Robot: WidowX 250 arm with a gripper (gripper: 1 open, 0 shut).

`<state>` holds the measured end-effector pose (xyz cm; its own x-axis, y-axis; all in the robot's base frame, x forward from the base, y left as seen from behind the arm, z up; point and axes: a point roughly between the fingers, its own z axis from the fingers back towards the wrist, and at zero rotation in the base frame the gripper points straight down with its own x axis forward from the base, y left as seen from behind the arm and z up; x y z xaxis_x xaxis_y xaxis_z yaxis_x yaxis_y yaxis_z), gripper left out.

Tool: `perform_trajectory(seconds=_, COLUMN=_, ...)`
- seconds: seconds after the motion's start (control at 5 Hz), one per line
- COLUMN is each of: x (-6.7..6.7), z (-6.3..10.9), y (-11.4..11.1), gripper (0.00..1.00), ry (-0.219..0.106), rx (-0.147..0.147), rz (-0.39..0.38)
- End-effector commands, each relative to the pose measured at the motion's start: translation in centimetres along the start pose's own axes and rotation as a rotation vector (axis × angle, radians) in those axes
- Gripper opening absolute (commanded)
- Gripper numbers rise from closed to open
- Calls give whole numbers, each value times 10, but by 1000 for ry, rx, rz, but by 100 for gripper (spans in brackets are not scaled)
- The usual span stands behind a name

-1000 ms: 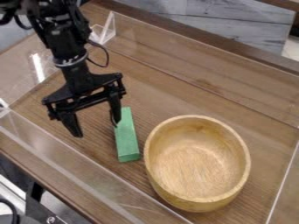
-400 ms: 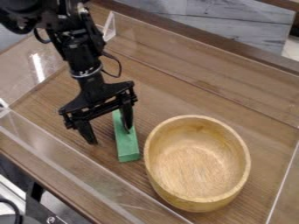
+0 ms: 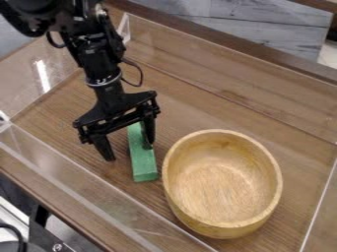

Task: Put the green block in the brown bowl

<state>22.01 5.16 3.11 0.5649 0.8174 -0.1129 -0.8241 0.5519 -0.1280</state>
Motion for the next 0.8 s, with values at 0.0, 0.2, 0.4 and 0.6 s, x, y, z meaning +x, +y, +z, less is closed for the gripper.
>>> perform_trajectory(seconds=0.0, x=10, z=10, y=-11, gripper=100, ry=-44, rx=-24, rz=-19)
perform_trajectory(seconds=0.2, x=12, z=11, y=-13, gripper=100, ry=-46, rx=-21, rz=-23)
perform_trajectory(seconds=0.4, x=13, z=11, y=-15, gripper=100, ry=-48, rx=-16, rz=-26)
perform_trajectory(seconds=0.6, x=14, z=10, y=-16, gripper=100, ry=-51, rx=-11, rz=-29)
